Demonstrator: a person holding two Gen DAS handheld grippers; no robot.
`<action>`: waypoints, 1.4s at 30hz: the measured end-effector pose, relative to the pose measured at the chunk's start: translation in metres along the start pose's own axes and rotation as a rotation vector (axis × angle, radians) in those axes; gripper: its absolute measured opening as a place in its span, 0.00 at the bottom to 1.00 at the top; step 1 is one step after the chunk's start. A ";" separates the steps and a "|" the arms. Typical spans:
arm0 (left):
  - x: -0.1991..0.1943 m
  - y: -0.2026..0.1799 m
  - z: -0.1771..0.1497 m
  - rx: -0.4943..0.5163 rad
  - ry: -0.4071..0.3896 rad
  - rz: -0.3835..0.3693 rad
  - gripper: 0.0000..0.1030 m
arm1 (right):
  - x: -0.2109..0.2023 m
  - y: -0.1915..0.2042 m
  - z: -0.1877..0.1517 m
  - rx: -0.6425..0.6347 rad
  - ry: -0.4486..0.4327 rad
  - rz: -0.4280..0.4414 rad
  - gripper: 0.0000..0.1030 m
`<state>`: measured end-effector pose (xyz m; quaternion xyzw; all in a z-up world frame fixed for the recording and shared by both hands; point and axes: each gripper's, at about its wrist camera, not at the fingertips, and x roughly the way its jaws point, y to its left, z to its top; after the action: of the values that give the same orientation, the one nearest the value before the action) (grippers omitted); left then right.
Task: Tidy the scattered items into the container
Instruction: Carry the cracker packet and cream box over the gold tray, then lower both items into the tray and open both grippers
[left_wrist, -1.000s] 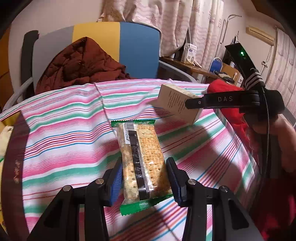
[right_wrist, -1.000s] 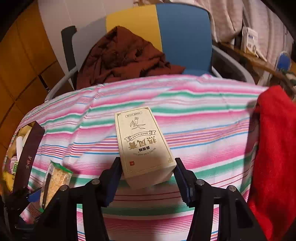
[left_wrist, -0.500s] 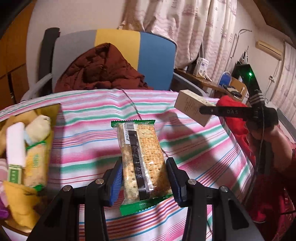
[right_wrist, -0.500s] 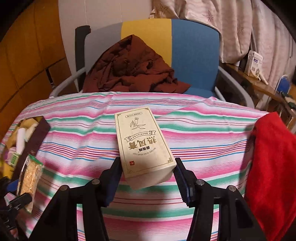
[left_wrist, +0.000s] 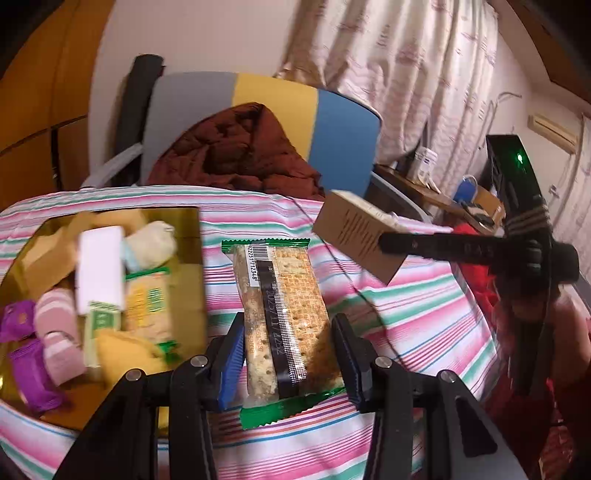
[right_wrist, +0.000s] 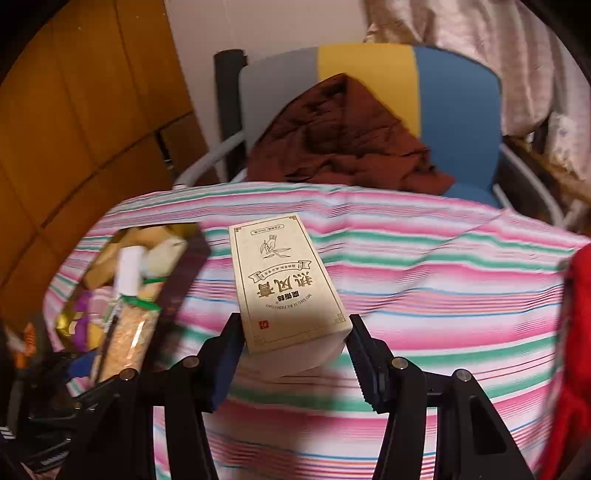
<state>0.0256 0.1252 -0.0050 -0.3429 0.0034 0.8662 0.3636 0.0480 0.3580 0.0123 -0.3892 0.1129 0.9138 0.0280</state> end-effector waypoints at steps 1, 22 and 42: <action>-0.003 0.005 0.001 -0.011 -0.005 0.005 0.44 | 0.003 0.010 0.000 0.003 0.004 0.028 0.55; -0.050 0.157 -0.012 -0.188 0.024 0.233 0.44 | 0.074 0.162 0.017 -0.032 0.057 0.111 0.55; -0.053 0.165 -0.013 -0.260 0.018 0.230 0.54 | 0.069 0.178 0.008 0.026 0.006 0.160 0.83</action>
<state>-0.0445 -0.0326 -0.0235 -0.3922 -0.0663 0.8920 0.2145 -0.0306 0.1837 0.0012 -0.3812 0.1556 0.9104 -0.0403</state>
